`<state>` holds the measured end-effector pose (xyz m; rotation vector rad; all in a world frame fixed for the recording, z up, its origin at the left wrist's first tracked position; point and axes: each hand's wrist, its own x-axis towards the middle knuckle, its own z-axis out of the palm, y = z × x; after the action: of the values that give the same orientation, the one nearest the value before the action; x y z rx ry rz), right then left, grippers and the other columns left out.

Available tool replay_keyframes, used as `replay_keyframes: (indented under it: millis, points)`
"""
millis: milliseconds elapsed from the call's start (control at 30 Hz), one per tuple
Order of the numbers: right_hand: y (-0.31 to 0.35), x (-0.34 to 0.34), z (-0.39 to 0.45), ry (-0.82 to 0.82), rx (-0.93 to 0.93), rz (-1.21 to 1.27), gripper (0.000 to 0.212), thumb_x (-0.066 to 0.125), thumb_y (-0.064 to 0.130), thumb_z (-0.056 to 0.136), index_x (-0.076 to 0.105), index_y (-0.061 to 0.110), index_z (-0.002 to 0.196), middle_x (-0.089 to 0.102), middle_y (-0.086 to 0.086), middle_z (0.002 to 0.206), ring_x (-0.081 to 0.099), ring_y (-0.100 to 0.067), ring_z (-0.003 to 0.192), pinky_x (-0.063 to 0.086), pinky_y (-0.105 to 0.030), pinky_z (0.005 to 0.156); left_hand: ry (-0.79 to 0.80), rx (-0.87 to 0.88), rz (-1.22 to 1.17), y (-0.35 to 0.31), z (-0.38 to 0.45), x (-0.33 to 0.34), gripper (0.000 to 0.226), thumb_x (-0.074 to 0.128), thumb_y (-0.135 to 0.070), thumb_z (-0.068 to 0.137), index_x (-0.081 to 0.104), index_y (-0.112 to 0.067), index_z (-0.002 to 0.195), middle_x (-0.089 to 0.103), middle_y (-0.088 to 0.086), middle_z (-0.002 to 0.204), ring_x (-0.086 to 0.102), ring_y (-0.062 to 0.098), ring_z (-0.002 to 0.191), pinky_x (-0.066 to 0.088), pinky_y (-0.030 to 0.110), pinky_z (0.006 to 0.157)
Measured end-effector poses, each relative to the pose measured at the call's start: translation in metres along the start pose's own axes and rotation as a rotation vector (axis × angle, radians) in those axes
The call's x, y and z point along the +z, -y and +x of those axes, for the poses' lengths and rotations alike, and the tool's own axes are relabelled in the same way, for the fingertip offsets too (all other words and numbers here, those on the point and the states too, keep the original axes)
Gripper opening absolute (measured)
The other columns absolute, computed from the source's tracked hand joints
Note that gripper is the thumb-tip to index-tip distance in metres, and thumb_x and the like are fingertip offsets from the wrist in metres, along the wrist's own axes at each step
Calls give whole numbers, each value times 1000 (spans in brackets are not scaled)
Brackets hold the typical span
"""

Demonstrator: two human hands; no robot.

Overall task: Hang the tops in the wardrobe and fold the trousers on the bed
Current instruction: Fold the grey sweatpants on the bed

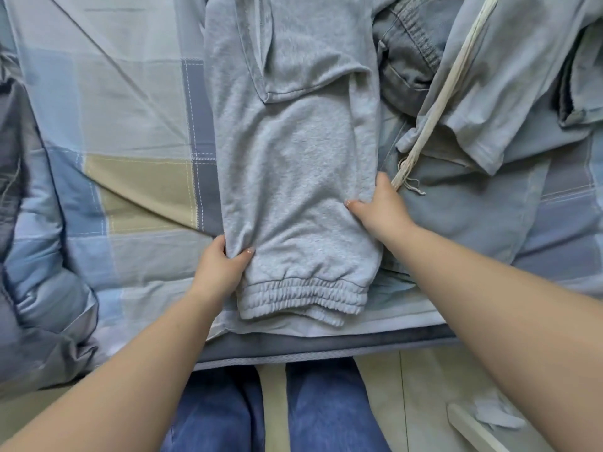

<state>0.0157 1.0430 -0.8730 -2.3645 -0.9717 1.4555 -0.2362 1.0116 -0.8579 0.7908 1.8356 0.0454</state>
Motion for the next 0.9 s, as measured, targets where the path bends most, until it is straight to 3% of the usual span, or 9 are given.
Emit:
replay_keyframes:
  millis: [200,333,467,567,633,733,800,900]
  points:
    - [-22,37,-49,156,106,-68,47,70,21,83,45,6,120,59,-13,121,56,-29,113,44,-31,89,54,-128,18,47,-15,-34,22,64,-13,90,61,-13,112,67,7,103,63,27,93,49,35,78]
    - [-42,69,-96,250,183,-96,51,69,26,84,44,12,126,58,-8,125,54,-28,114,42,-30,87,86,-214,116,93,-42,-52,18,65,-15,89,62,-12,107,66,3,93,62,20,82,47,28,63]
    - [-45,79,-115,156,186,-63,56,70,26,82,39,15,128,56,-5,125,53,-27,115,39,-28,84,44,-201,113,111,-54,-60,25,69,-19,85,59,-12,107,65,2,97,63,23,90,50,33,68]
    - [-28,73,-103,-125,-5,-64,79,72,24,79,28,18,145,38,-6,142,37,-25,132,34,-35,106,-166,49,84,84,-43,-64,42,71,-20,85,52,-14,122,56,-4,111,55,13,101,45,24,85]
    - [-10,66,-90,-203,-210,-218,74,70,22,82,32,19,145,26,-8,151,24,-25,140,22,-37,115,-270,236,90,50,-31,-67,38,67,-21,87,52,-20,121,51,-3,118,51,9,105,43,27,93]
    - [14,63,-64,-165,-581,-525,35,68,18,82,63,18,117,28,-15,152,22,-33,142,17,-49,116,-191,472,118,-3,-6,-60,24,64,-14,88,60,-21,111,56,1,112,56,12,98,46,31,95]
    - [28,67,-49,-70,-743,-740,19,62,20,86,69,16,103,29,-17,152,20,-35,143,12,-53,114,-82,561,309,-34,11,-49,30,64,-14,88,64,-17,118,55,6,116,55,15,105,40,25,99]
    - [46,69,-31,31,-742,-920,34,42,23,97,56,17,128,14,-12,159,8,-29,146,2,-50,116,65,497,461,-67,29,-34,42,65,-17,88,59,-16,129,57,11,127,55,22,117,37,17,92]
